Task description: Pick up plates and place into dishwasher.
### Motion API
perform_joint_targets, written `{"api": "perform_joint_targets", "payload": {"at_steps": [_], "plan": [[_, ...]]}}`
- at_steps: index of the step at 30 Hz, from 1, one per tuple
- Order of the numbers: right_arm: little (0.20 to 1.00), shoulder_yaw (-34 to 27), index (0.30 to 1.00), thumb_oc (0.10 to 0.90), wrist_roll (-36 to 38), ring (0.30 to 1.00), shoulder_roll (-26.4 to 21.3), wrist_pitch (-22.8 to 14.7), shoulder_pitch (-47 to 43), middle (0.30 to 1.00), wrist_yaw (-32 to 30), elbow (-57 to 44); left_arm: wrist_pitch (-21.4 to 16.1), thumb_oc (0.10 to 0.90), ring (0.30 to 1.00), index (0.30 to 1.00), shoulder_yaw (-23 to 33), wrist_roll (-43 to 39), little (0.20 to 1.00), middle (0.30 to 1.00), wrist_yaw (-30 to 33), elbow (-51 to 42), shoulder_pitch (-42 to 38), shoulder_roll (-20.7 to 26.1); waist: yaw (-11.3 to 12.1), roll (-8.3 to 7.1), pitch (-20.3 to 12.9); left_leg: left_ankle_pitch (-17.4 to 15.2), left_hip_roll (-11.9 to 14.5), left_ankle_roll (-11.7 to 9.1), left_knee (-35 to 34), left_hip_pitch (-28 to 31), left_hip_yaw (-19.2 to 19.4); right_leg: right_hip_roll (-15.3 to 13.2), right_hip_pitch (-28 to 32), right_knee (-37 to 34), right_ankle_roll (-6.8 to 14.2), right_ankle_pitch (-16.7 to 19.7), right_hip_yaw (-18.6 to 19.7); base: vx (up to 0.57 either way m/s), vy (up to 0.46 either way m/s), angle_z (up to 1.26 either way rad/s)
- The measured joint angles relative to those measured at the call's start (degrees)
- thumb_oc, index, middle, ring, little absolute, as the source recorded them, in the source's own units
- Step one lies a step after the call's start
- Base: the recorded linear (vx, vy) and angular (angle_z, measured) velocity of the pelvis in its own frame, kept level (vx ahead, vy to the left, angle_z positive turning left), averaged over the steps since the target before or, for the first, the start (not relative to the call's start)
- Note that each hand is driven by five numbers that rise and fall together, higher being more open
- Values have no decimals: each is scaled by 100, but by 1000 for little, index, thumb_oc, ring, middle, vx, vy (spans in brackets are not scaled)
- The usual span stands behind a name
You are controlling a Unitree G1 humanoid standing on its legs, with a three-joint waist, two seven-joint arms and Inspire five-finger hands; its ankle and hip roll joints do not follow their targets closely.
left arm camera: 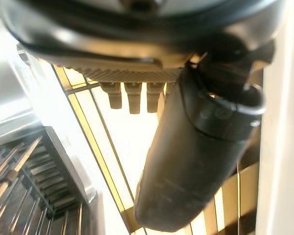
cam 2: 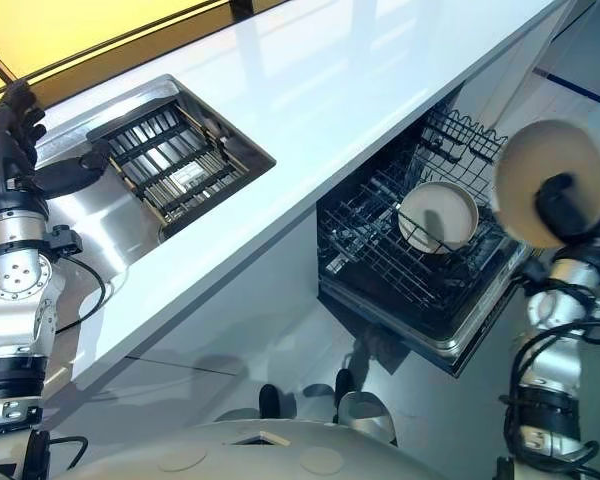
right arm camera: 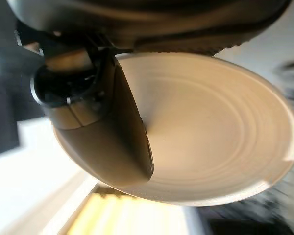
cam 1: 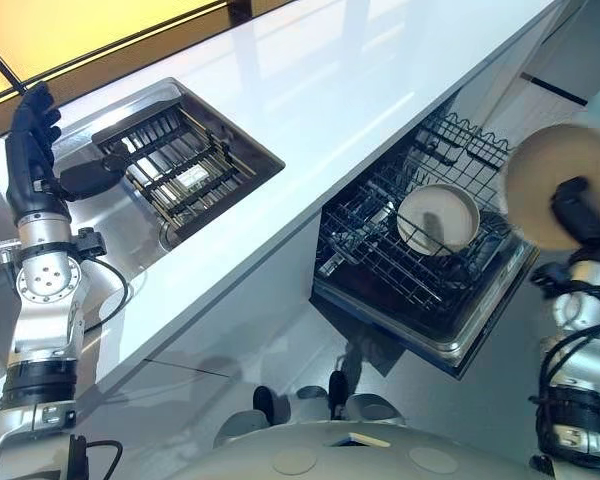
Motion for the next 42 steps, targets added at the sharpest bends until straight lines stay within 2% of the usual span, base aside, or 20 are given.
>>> {"api": "perform_joint_targets", "payload": {"at_steps": [4, 7, 13, 18, 22, 29, 30, 31, 32, 33, 37, 42], "plan": [[200, 221, 300, 100, -155, 300, 16, 221, 78, 300, 154, 372, 15, 800, 900, 900, 3, -4, 900, 900, 7, -6, 6, 5, 72, 109, 10, -6, 11, -40, 0, 24, -14, -6, 75, 0, 24, -28, -74, 20, -30, 13], [200, 327, 300, 100, -187, 300, 15, 337, 78, 300, 221, 693, 26, 800, 900, 900, 6, -6, 900, 900, 31, -5, 9, 38, 154, 114, 9, 22, 10, -21, 1, 20, -50, -5, 83, 0, 23, -28, -92, 7, -12, 6], [200, 916, 300, 100, -273, 300, -2, 336, 9, 300, 188, 1171, 156, 800, 900, 900, -3, -12, 900, 900, 30, 59, 12, 170, 226, 123, 23, 60, -4, 6, 3, 70, -153, -10, 184, -1, 39, -41, -92, 25, 17, 9], [200, 1293, 300, 100, -860, 300, -79, 348, -85, 300, 60, 1386, 173, 800, 900, 900, -12, -87, 900, 900, 30, 85, 8, 235, 294, 140, 32, 62, -10, -44, 0, 78, -277, -17, 274, -1, 43, -73, -111, 32, 61, 17], [200, 1502, 300, 100, -1195, 300, -314, 600, -358, 300, 96, 1730, 275, 800, 900, 900, -145, -182, 900, 900, 4, 80, -16, 356, 401, 164, 49, 105, -1, -22, -2, 11, -278, -37, 288, -1, 46, -84, -227, 35, 62, 20], [208, 1982, 307, 108, -1472, 307, -342, 946, -740, 307, 157, 2280, 404, 800, 900, 900, -392, -415, 900, 900, -169, 80, -32, 631, 527, 169, 61, 169, -35, -25, -2, -21, -438, -66, 395, -1, 85, -155, -256, 27, 54, 21], [472, 2022, 533, 372, -1542, 533, -351, 1003, -745, 533, 154, 2294, 405, 800, 900, 900, -416, -417, 900, 900, -204, 79, -32, 651, 547, 172, 63, 180, -41, -21, -2, -33, -468, -76, 413, -1, 82, -171, -258, 16, 53, 32], [557, 2070, 606, 457, -1542, 606, -376, 1060, -764, 606, 136, 2301, 408, 800, 900, 900, -416, -432, 900, 900, -212, 79, -32, 651, 563, 175, 66, 187, -42, -20, -1, -43, -482, -78, 424, -1, 76, -175, -260, 14, 57, 26], [842, 2118, 851, 742, -1542, 851, -402, 1087, -783, 851, 119, 2306, 412, 800, 900, 900, -416, -466, 900, 900, -211, 79, -32, 651, 576, 173, 68, 193, -45, -18, -1, -51, -512, -78, 434, -1, 83, -183, -260, 13, 58, 25], [900, 2196, 900, 800, -1541, 900, -423, 1102, -816, 900, 96, 2305, 413, 800, 900, 900, -416, -502, 900, 900, -212, 84, -32, 651, 573, 173, 68, 201, -53, -25, -1, -75, -565, -79, 440, -1, 88, -199, -259, 8, 47, 24], [900, 2370, 900, 800, -1517, 900, -416, 1102, -900, 900, 37, 2216, 412, 800, 900, 900, -417, -577, 900, 900, -216, 102, -31, 651, 584, 185, 89, 265, -58, 6, 2, -131, -571, -82, 433, 0, 109, -222, -248, 6, 46, 19], [900, 2342, 900, 800, -1489, 900, -374, 907, -895, 900, -461, 1508, 408, 800, 900, 900, -415, -574, 900, 900, -235, 238, -29, 650, 560, 223, 149, 258, -99, -2, 0, -130, -560, -98, 433, 0, 140, -241, -223, -2, 14, 1]]}}
